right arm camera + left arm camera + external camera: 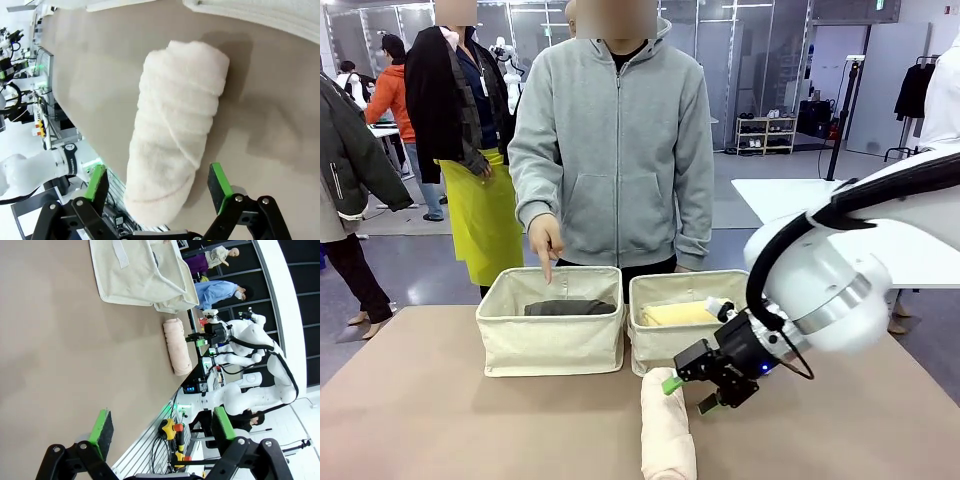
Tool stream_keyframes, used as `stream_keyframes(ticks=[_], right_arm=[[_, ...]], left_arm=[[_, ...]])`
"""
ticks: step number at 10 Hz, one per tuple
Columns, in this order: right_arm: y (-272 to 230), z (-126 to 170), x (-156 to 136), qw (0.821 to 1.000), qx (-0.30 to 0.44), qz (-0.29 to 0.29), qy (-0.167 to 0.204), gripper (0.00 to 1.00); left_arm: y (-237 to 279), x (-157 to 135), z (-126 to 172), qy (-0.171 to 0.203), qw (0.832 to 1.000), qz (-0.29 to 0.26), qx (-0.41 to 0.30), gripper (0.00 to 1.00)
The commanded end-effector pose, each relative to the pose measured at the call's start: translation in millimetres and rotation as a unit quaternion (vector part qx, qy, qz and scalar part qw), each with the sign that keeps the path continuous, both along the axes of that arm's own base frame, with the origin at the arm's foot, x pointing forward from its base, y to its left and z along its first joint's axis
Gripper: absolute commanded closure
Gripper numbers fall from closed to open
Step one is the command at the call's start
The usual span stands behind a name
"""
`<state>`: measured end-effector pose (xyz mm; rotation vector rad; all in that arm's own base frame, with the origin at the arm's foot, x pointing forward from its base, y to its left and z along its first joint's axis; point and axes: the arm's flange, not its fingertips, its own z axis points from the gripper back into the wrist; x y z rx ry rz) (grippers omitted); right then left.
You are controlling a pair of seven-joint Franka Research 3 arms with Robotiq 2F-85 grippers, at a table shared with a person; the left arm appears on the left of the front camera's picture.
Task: Divide the towels into two baskets.
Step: Pick up one hotel-folded towel from the bottom of the table and place it in the Fabric basket indicated by the person.
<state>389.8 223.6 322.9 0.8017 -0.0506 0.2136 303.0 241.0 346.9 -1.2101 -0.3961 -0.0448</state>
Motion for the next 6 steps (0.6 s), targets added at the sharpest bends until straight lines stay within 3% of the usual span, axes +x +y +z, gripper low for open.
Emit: stream_keyframes(ticks=[1, 6], right_arm=[[23, -6, 9, 0.999, -0.044, -0.009, 0.006, 0.0], [64, -20, 7, 0.996, -0.089, 0.006, -0.012, 0.0]], left_arm=[[2, -2, 2, 0.003, 1.0, 0.001, 0.002, 0.0], [2, -2, 2, 0.003, 1.0, 0.001, 0.002, 0.0]])
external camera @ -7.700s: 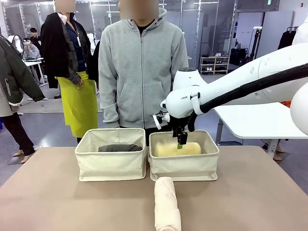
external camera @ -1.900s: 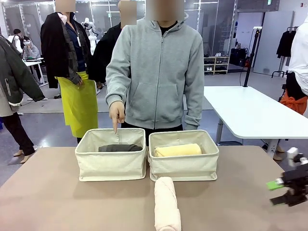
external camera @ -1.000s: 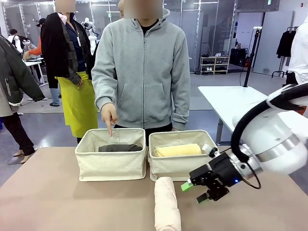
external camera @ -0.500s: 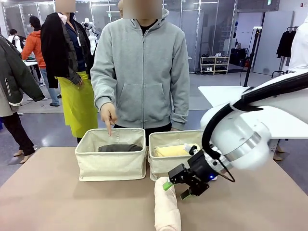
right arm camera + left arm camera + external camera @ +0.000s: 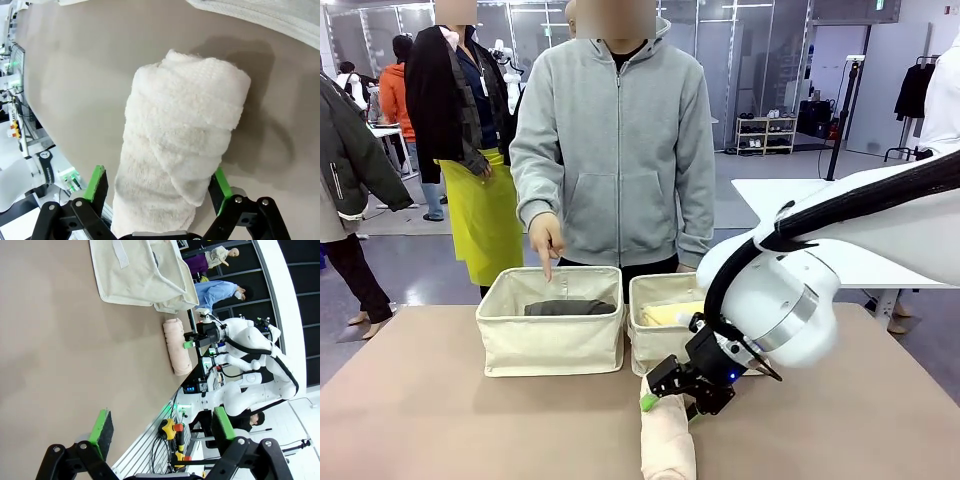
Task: Divide the towels into two baskets.
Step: Pick up one hotel-folded towel from the bottom of the table and place it in the Fabric basket indicated by the person.
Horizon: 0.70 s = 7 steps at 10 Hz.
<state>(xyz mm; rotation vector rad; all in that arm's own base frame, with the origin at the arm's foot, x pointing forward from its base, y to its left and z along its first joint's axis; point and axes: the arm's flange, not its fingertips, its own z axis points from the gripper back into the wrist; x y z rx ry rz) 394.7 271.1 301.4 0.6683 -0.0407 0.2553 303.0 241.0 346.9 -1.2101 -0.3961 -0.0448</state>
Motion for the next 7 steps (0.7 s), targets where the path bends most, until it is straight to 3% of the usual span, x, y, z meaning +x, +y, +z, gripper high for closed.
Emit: stream_keyframes(ticks=[1, 3, 7], right_arm=[[23, -3, 0, 0.999, -0.033, -0.001, -0.004, 0.0], [32, -7, -2, 0.998, -0.059, 0.014, -0.02, 0.03], [39, -10, -5, 0.995, -0.081, 0.038, -0.041, 0.43]], left_arm=[[2, -2, 2, 0.003, 1.0, 0.001, 0.002, 0.0], [2, -2, 2, 0.003, 1.0, 0.001, 0.002, 0.0], [2, -2, 2, 0.003, 1.0, 0.001, 0.002, 0.0]])
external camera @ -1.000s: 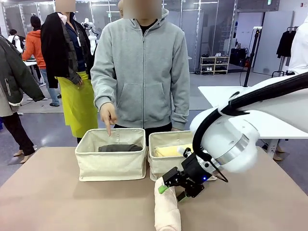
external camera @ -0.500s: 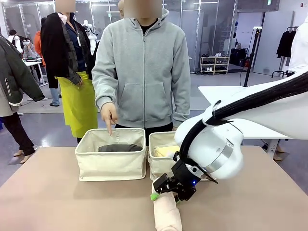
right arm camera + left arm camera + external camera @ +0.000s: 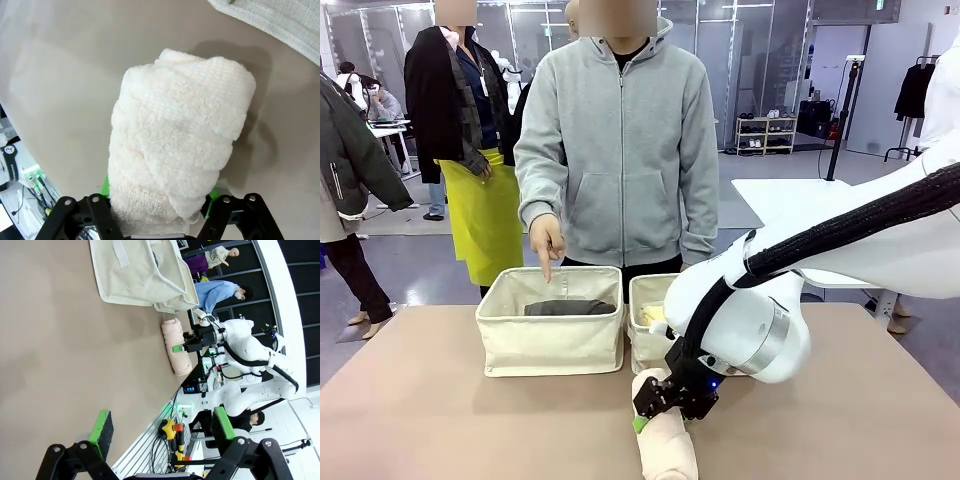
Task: Divide the towels into two baskets.
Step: Pick up one hotel-folded towel from the bottom of the table and place it in the Fabric basket indicated by the person.
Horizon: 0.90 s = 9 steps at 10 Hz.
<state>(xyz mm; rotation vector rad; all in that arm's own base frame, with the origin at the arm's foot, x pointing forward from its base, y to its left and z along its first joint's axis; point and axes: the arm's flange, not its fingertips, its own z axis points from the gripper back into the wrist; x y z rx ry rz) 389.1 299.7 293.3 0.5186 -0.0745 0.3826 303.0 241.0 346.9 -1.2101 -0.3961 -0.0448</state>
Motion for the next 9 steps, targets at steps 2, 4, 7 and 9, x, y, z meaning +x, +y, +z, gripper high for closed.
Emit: stream_keyframes(ticks=[2, 4, 7, 9], right_arm=[[9, 14, -3, 1.0, -0.01, -0.012, -0.003, 0.63], [12, 48, -9, 0.999, -0.047, 0.008, -0.009, 0.7], [19, 111, -13, 0.988, -0.086, 0.112, -0.065, 0.7], [27, 128, -17, 0.919, -0.2, 0.323, -0.106, 0.7]], left_arm=[[2, -2, 2, 0.003, 1.0, 0.001, 0.002, 0.0], [2, -2, 2, 0.003, 1.0, 0.001, 0.002, 0.0], [2, -2, 2, 0.003, 1.0, 0.001, 0.002, 0.0], [2, -2, 2, 0.003, 1.0, 0.001, 0.002, 0.0]])
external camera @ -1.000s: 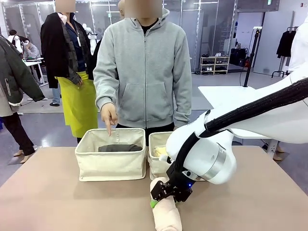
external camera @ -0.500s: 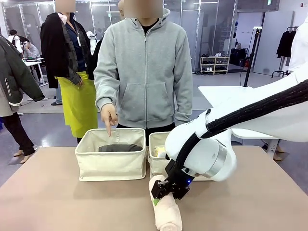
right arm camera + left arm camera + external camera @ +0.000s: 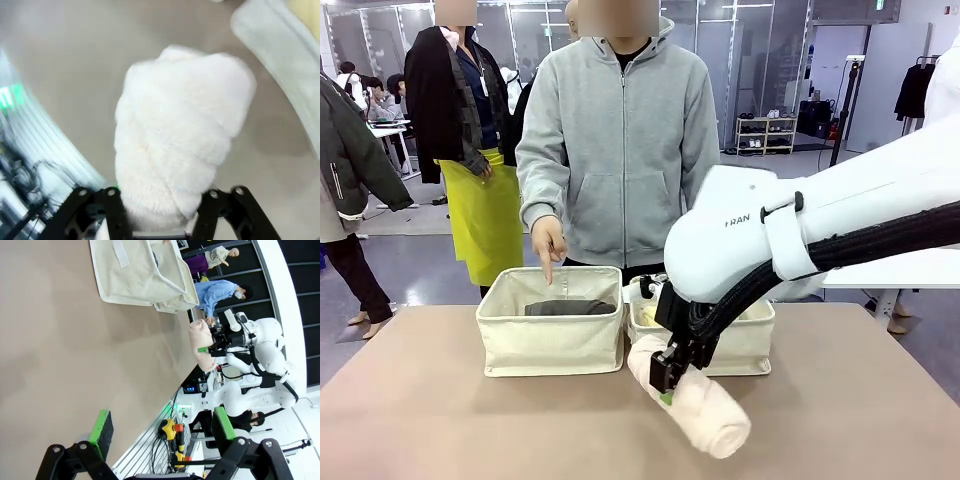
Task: Divide the towels into two baskets.
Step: Pick up one hotel-folded towel from the bottom of the table and place it in the Fabric basket indicated by the person.
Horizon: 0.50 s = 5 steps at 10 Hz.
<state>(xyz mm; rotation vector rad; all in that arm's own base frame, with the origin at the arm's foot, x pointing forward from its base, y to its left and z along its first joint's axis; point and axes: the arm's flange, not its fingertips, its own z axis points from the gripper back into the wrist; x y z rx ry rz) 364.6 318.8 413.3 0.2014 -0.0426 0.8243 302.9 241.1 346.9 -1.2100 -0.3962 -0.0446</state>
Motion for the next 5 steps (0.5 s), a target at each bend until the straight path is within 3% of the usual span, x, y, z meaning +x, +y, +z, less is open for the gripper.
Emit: stream_keyframes(ticks=[1, 3, 5], right_arm=[[10, 14, -2, 0.973, -0.079, 0.212, -0.047, 0.7], [16, 19, -15, 0.939, -0.079, 0.324, -0.078, 0.7], [8, 22, -28, 0.937, -0.058, 0.32, -0.125, 0.7]], left_arm=[[2, -2, 2, 0.003, 1.0, 0.001, 0.002, 0.0], [2, -2, 2, 0.003, 1.0, 0.001, 0.002, 0.0], [2, -2, 2, 0.003, 1.0, 0.001, 0.002, 0.0]])
